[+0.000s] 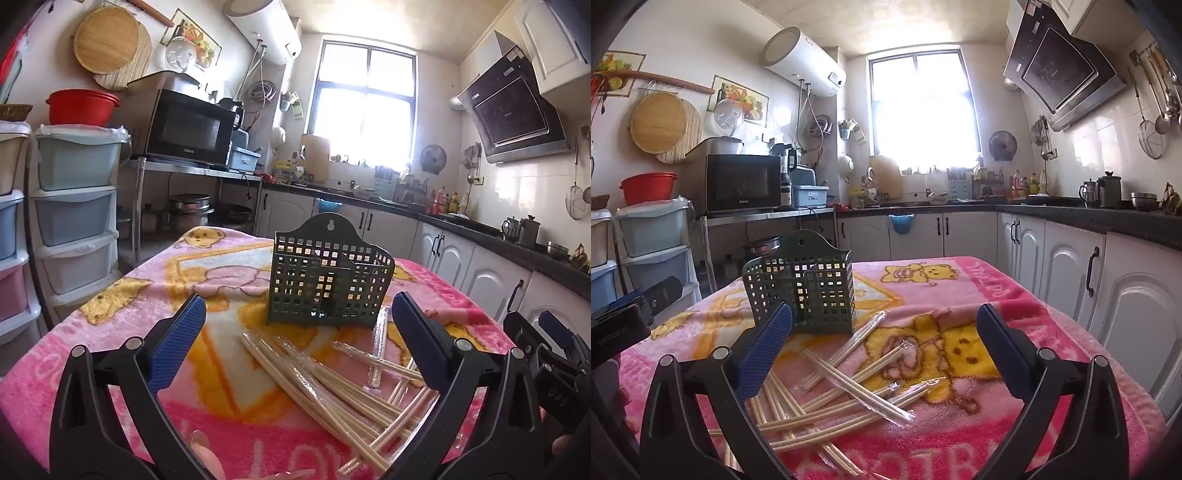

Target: Organize utensils

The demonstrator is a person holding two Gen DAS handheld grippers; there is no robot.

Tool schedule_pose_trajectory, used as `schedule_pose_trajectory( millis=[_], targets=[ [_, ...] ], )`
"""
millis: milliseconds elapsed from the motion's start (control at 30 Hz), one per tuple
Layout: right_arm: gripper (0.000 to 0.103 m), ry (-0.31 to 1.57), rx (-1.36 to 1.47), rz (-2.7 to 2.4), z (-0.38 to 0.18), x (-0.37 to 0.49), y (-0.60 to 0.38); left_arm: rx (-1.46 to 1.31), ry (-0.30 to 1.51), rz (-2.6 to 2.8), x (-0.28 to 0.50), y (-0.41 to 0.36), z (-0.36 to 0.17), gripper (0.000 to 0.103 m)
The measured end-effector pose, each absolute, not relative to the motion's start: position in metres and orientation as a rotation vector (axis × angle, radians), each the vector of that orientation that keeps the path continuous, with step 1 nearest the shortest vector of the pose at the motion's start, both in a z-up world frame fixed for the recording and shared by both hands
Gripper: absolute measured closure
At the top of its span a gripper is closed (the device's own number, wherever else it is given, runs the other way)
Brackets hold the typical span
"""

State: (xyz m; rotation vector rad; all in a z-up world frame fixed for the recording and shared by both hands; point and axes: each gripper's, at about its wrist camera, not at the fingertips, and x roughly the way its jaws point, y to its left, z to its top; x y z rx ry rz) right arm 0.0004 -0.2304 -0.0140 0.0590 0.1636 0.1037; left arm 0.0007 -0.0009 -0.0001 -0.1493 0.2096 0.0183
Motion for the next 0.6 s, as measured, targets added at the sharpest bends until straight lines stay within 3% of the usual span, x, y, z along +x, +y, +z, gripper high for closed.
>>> schedule_pose_trajectory(
  millis=[600],
  targets=[
    [0.006, 0.168, 0.057, 0.106, -0.014, 0.0, -0.228, -0.165, 0.227, 0.012, 0.003, -0.008, -0.007, 0.01]
  ],
)
